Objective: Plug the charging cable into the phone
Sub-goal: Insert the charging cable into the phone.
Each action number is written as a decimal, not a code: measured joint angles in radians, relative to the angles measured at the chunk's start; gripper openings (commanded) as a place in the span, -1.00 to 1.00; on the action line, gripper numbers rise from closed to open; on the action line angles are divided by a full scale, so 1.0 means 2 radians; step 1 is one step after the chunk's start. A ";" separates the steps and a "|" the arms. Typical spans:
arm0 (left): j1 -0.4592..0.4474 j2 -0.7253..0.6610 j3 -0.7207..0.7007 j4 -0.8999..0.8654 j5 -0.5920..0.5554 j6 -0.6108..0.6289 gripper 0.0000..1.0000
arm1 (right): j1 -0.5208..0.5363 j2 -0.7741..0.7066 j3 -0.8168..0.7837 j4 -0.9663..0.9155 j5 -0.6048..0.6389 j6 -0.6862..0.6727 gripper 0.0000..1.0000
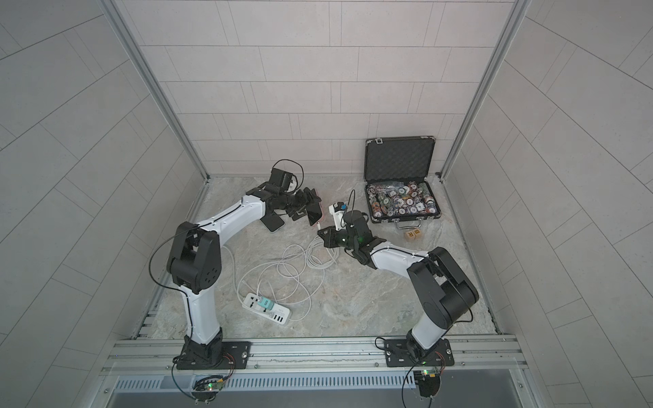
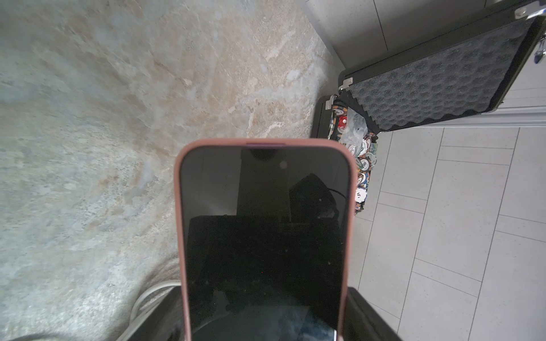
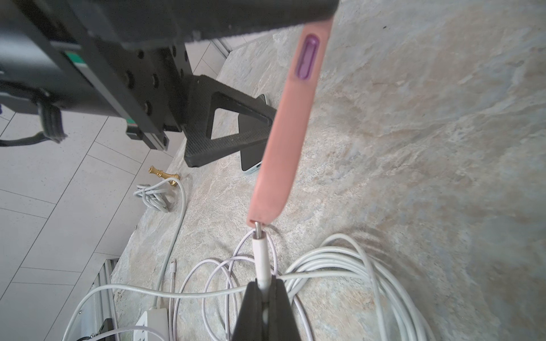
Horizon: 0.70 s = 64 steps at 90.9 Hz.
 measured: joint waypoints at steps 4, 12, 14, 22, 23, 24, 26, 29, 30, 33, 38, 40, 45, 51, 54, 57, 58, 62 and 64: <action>0.000 -0.003 -0.004 0.004 -0.002 0.002 0.05 | 0.000 0.000 0.001 -0.003 0.000 0.002 -1.00; 0.000 -0.010 -0.011 0.010 -0.007 0.009 0.03 | 0.000 0.001 0.005 -0.009 -0.002 0.006 -1.00; -0.001 -0.011 -0.012 0.011 -0.008 0.011 0.03 | 0.000 0.001 0.006 -0.010 -0.003 0.007 -1.00; -0.001 -0.015 -0.016 0.017 -0.013 0.016 0.03 | 0.000 0.001 0.010 -0.014 -0.004 0.011 -1.00; -0.002 -0.016 -0.016 0.017 -0.014 0.016 0.03 | -0.001 0.002 0.010 -0.014 -0.004 0.011 -1.00; -0.002 -0.016 -0.017 0.018 -0.014 0.017 0.03 | -0.001 0.002 0.011 -0.015 -0.004 0.012 -1.00; -0.002 -0.016 -0.018 0.020 -0.015 0.017 0.03 | -0.001 0.002 0.012 -0.017 -0.004 0.012 -1.00; -0.003 -0.017 -0.020 0.023 -0.017 0.019 0.03 | -0.001 0.003 0.014 -0.020 -0.004 0.014 -1.00; -0.003 -0.017 -0.021 0.025 -0.017 0.019 0.02 | -0.001 0.003 0.014 -0.021 -0.005 0.014 -1.00; -0.003 -0.017 -0.023 0.027 -0.019 0.019 0.02 | -0.001 0.005 0.016 -0.024 -0.005 0.015 -1.00; -0.003 -0.018 -0.026 0.030 -0.023 0.019 0.03 | -0.001 0.009 0.020 -0.026 -0.007 0.018 -1.00; -0.003 -0.018 -0.027 0.031 -0.024 0.019 0.02 | -0.001 0.012 0.021 -0.026 -0.008 0.020 -1.00; -0.003 -0.018 -0.029 0.033 -0.028 0.019 0.02 | -0.001 0.018 0.024 -0.027 -0.010 0.025 -1.00; -0.003 -0.018 -0.030 0.033 -0.034 0.019 0.02 | -0.001 0.026 0.027 -0.025 -0.011 0.031 -1.00; -0.003 -0.018 -0.031 0.033 -0.036 0.020 0.01 | -0.002 0.030 0.028 -0.023 -0.011 0.035 -1.00; -0.003 -0.018 -0.031 0.033 -0.038 0.021 0.01 | -0.002 0.033 0.029 -0.023 -0.012 0.038 -1.00; -0.003 -0.018 -0.031 0.033 -0.038 0.022 0.01 | -0.002 0.035 0.030 -0.023 -0.012 0.039 -1.00; -0.003 -0.018 -0.031 0.033 -0.039 0.023 0.01 | -0.003 0.038 0.032 -0.023 -0.012 0.041 -1.00; -0.003 -0.018 -0.031 0.034 -0.040 0.024 0.01 | -0.003 0.039 0.033 -0.023 -0.013 0.042 -1.00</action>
